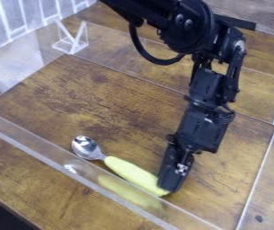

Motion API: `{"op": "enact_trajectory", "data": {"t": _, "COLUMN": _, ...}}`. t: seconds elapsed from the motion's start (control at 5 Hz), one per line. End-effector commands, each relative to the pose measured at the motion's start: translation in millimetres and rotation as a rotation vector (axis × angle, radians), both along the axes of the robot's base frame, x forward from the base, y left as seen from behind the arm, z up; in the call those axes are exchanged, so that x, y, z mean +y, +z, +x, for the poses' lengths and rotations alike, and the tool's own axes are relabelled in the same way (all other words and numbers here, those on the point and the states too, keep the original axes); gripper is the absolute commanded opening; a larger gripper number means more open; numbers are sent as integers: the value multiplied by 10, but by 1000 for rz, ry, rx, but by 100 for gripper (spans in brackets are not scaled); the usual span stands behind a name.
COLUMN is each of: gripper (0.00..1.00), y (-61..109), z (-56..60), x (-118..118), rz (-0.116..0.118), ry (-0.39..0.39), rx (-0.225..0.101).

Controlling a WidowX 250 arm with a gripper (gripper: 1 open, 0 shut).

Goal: Move the green spoon to the left

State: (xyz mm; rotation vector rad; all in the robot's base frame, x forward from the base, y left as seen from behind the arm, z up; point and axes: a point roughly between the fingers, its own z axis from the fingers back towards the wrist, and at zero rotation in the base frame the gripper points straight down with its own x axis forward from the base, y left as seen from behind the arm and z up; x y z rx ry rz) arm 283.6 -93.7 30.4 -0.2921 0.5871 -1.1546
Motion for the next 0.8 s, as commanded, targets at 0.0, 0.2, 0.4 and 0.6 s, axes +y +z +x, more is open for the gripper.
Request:
{"op": "enact_trajectory", "data": {"t": 0.0, "gripper": 0, "y": -104, "z": -196, "x": 62, "rz": 24, "ry": -47, "rx": 78}}
{"op": "enact_trajectory", "data": {"t": 0.2, "gripper": 0, "y": -121, "z": -196, "x": -17, "rz": 15, "ry": -85, "rx": 78}}
{"op": "enact_trajectory", "data": {"t": 0.4, "gripper": 0, "y": -128, "z": -186, "x": -42, "rz": 3, "ry": -89, "rx": 76}}
{"op": "enact_trajectory", "data": {"t": 0.6, "gripper": 0, "y": -134, "z": -174, "x": -69, "rz": -11, "ry": -93, "rx": 74}}
